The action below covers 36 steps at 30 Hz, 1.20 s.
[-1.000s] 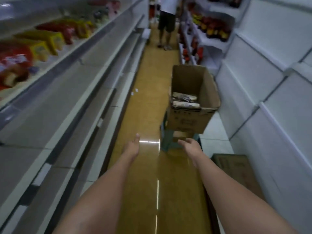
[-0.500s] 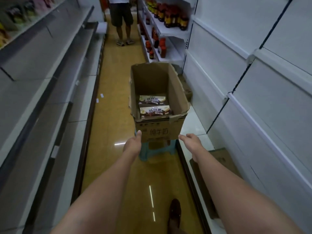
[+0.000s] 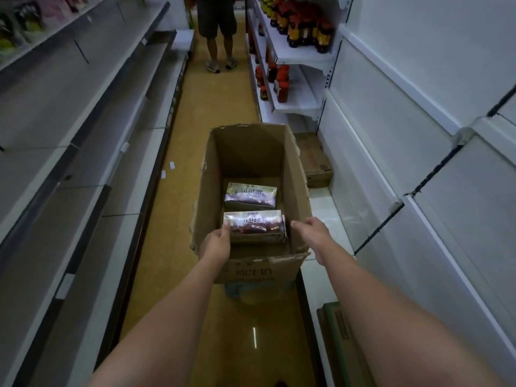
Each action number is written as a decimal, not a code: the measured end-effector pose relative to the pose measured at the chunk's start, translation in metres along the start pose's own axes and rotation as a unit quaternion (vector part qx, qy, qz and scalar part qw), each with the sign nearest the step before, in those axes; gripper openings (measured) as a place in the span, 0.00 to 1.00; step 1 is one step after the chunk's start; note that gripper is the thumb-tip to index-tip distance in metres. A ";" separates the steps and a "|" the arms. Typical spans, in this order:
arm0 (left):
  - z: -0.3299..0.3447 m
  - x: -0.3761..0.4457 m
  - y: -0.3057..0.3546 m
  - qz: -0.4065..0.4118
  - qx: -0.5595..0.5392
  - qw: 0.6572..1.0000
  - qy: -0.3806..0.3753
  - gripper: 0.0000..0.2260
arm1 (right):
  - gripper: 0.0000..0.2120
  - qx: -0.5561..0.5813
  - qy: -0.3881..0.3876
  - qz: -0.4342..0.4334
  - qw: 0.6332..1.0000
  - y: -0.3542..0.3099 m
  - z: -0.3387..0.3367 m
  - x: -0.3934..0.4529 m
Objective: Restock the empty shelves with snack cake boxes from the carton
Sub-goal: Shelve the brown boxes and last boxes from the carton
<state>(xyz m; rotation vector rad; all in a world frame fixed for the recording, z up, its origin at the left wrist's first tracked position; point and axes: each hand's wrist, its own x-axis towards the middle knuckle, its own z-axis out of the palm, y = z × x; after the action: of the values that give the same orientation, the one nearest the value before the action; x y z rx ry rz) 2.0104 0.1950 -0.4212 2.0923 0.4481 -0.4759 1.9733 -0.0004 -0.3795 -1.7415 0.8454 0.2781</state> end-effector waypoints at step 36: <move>0.111 0.316 -0.073 -0.219 -0.096 0.970 -0.046 0.28 | 0.20 -0.053 0.018 0.223 0.973 0.053 0.127 0.307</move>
<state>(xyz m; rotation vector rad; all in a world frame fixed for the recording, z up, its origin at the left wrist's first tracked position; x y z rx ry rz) 2.2283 0.1800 -0.6852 1.7741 0.8731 -0.7494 2.1869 -0.0136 -0.6395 -1.6422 1.2658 0.5999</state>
